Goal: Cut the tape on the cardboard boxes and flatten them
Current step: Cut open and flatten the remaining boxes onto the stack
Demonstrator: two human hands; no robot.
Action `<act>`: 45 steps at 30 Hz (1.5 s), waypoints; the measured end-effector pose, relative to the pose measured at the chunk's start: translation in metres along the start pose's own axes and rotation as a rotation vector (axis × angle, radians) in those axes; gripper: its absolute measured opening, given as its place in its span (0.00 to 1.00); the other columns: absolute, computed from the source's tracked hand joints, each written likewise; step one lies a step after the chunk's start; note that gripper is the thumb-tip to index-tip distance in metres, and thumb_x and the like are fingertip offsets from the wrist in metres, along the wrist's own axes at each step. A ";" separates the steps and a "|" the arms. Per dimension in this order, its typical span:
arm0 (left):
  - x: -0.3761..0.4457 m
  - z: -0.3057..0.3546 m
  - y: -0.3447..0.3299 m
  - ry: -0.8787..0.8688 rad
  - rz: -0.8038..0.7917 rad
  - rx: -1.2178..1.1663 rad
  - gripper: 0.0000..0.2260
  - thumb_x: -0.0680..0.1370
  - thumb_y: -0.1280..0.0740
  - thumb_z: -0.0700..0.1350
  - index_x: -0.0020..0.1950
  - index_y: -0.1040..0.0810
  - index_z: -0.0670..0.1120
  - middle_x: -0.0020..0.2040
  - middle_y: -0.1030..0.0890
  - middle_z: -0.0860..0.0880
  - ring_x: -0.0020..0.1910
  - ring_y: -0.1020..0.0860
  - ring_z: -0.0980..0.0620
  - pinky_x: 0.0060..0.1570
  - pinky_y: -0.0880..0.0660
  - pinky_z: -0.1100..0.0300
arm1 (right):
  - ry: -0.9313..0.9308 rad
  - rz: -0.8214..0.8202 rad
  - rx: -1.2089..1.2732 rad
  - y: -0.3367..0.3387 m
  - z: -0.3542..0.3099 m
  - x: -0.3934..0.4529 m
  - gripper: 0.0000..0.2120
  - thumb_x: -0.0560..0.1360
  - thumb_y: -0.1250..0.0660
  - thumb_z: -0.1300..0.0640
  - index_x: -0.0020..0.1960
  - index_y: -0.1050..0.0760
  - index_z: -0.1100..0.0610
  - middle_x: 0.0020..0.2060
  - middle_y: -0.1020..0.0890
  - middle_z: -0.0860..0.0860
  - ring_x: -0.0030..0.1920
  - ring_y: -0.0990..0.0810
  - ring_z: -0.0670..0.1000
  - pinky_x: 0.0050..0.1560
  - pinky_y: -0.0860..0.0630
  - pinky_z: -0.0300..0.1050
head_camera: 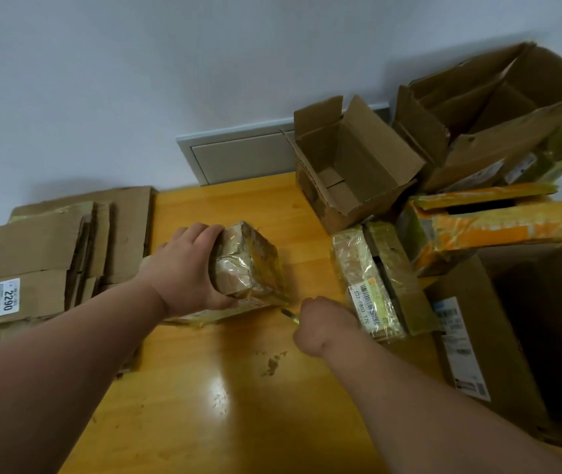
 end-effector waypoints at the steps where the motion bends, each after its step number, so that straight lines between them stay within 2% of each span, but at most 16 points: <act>1: 0.000 0.000 0.001 0.001 0.003 -0.011 0.55 0.57 0.25 0.70 0.76 0.41 0.49 0.69 0.33 0.50 0.67 0.34 0.48 0.67 0.31 0.46 | -0.005 0.012 0.039 0.005 -0.001 -0.001 0.18 0.76 0.40 0.53 0.64 0.28 0.57 0.60 0.24 0.56 0.58 0.23 0.58 0.56 0.24 0.49; 4: -0.001 -0.002 0.003 0.021 0.013 -0.036 0.55 0.57 0.23 0.69 0.77 0.42 0.48 0.69 0.33 0.49 0.67 0.34 0.48 0.68 0.31 0.48 | -0.031 -0.004 0.144 0.021 -0.003 -0.004 0.15 0.78 0.42 0.55 0.62 0.27 0.59 0.59 0.23 0.56 0.57 0.22 0.59 0.52 0.24 0.47; 5: -0.002 -0.003 0.004 0.027 0.019 -0.048 0.55 0.57 0.23 0.69 0.77 0.42 0.48 0.69 0.33 0.49 0.67 0.34 0.48 0.68 0.31 0.49 | -0.039 -0.045 0.168 0.024 -0.003 -0.006 0.14 0.79 0.41 0.58 0.63 0.27 0.61 0.57 0.22 0.57 0.55 0.22 0.59 0.48 0.25 0.46; 7: -0.005 -0.005 0.004 0.026 0.024 -0.052 0.56 0.57 0.23 0.69 0.77 0.42 0.47 0.69 0.32 0.49 0.67 0.34 0.48 0.68 0.31 0.50 | -0.051 -0.160 0.207 0.030 -0.002 -0.011 0.13 0.77 0.39 0.66 0.60 0.25 0.64 0.49 0.22 0.59 0.46 0.22 0.59 0.36 0.29 0.44; 8: -0.006 -0.005 0.003 0.023 0.024 -0.048 0.56 0.57 0.23 0.69 0.77 0.42 0.47 0.69 0.32 0.49 0.67 0.34 0.48 0.68 0.31 0.51 | -0.079 -0.174 0.225 0.037 0.001 -0.015 0.09 0.77 0.38 0.67 0.55 0.23 0.64 0.44 0.22 0.60 0.41 0.24 0.58 0.32 0.32 0.43; 9: -0.007 -0.005 0.003 0.021 0.025 -0.045 0.56 0.57 0.23 0.69 0.77 0.42 0.47 0.69 0.32 0.49 0.67 0.34 0.48 0.68 0.31 0.51 | -0.097 -0.157 0.257 0.046 0.006 -0.017 0.05 0.78 0.39 0.63 0.47 0.24 0.63 0.40 0.23 0.59 0.39 0.25 0.58 0.32 0.32 0.43; 10: -0.009 -0.005 0.002 0.022 0.028 -0.043 0.56 0.57 0.23 0.69 0.77 0.42 0.47 0.69 0.32 0.49 0.67 0.34 0.48 0.68 0.31 0.50 | -0.105 -0.095 0.326 0.057 0.011 -0.019 0.09 0.80 0.40 0.57 0.45 0.27 0.60 0.39 0.24 0.58 0.38 0.25 0.57 0.35 0.30 0.44; 13: -0.010 -0.002 0.001 0.016 0.033 -0.039 0.55 0.58 0.23 0.68 0.77 0.41 0.47 0.70 0.33 0.49 0.67 0.34 0.48 0.68 0.31 0.49 | -0.049 0.121 0.683 0.084 0.016 -0.021 0.08 0.82 0.43 0.47 0.54 0.33 0.51 0.45 0.23 0.54 0.39 0.25 0.54 0.39 0.30 0.45; 16: -0.011 0.003 0.000 -0.001 0.036 -0.026 0.54 0.58 0.23 0.68 0.77 0.41 0.48 0.70 0.32 0.50 0.68 0.34 0.48 0.67 0.31 0.48 | 0.131 0.164 0.869 0.095 -0.007 -0.027 0.11 0.82 0.44 0.45 0.61 0.32 0.48 0.40 0.23 0.51 0.33 0.28 0.47 0.35 0.31 0.43; 19: -0.012 0.005 -0.001 -0.008 0.044 -0.002 0.54 0.58 0.23 0.68 0.76 0.41 0.48 0.69 0.32 0.49 0.68 0.34 0.47 0.66 0.30 0.47 | 0.223 0.182 0.848 0.097 -0.027 -0.028 0.09 0.83 0.43 0.46 0.59 0.30 0.48 0.42 0.23 0.50 0.37 0.27 0.48 0.37 0.29 0.44; 23: -0.012 0.007 -0.003 -0.004 0.053 0.022 0.54 0.58 0.23 0.68 0.77 0.41 0.49 0.70 0.32 0.50 0.68 0.34 0.47 0.64 0.29 0.48 | 0.259 0.227 0.838 0.096 -0.038 -0.029 0.05 0.82 0.41 0.48 0.53 0.29 0.48 0.41 0.24 0.49 0.44 0.23 0.54 0.46 0.22 0.53; 27: -0.012 0.006 -0.004 0.006 0.061 0.028 0.54 0.58 0.24 0.69 0.77 0.41 0.49 0.70 0.32 0.50 0.68 0.34 0.47 0.62 0.30 0.47 | 0.262 0.260 0.818 0.099 -0.040 -0.027 0.05 0.81 0.39 0.47 0.49 0.29 0.47 0.38 0.24 0.48 0.40 0.24 0.54 0.45 0.22 0.53; 36: -0.009 0.006 -0.006 -0.004 0.051 0.029 0.55 0.58 0.25 0.70 0.78 0.42 0.49 0.71 0.33 0.49 0.69 0.34 0.46 0.65 0.31 0.46 | 0.258 0.337 0.639 0.110 -0.042 -0.022 0.06 0.81 0.39 0.47 0.49 0.28 0.47 0.39 0.24 0.47 0.44 0.23 0.55 0.44 0.25 0.50; 40: -0.009 0.004 -0.005 -0.017 0.052 0.025 0.55 0.58 0.25 0.70 0.78 0.42 0.48 0.71 0.32 0.49 0.69 0.34 0.46 0.65 0.31 0.45 | 0.268 0.339 0.664 0.111 -0.042 -0.017 0.07 0.80 0.38 0.47 0.54 0.24 0.47 0.49 0.20 0.48 0.52 0.24 0.53 0.49 0.26 0.47; 43: -0.009 0.004 -0.006 -0.025 0.057 0.011 0.56 0.58 0.23 0.68 0.78 0.41 0.47 0.71 0.32 0.48 0.69 0.34 0.45 0.66 0.31 0.45 | 0.289 0.336 0.657 0.109 -0.041 -0.016 0.06 0.80 0.38 0.47 0.47 0.26 0.46 0.43 0.20 0.48 0.48 0.23 0.52 0.44 0.27 0.45; 45: -0.008 0.004 -0.006 -0.024 0.057 -0.002 0.56 0.58 0.23 0.68 0.78 0.41 0.47 0.72 0.33 0.48 0.69 0.35 0.46 0.66 0.32 0.47 | 0.306 0.343 0.660 0.107 -0.040 -0.016 0.09 0.80 0.38 0.47 0.42 0.27 0.45 0.39 0.21 0.47 0.43 0.23 0.51 0.41 0.27 0.45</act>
Point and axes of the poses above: each hand's wrist, its own x-axis towards the middle knuckle, its own y-axis out of the back of the hand, z = x × y, the point moved 6 cm from there along x, towards the middle knuckle
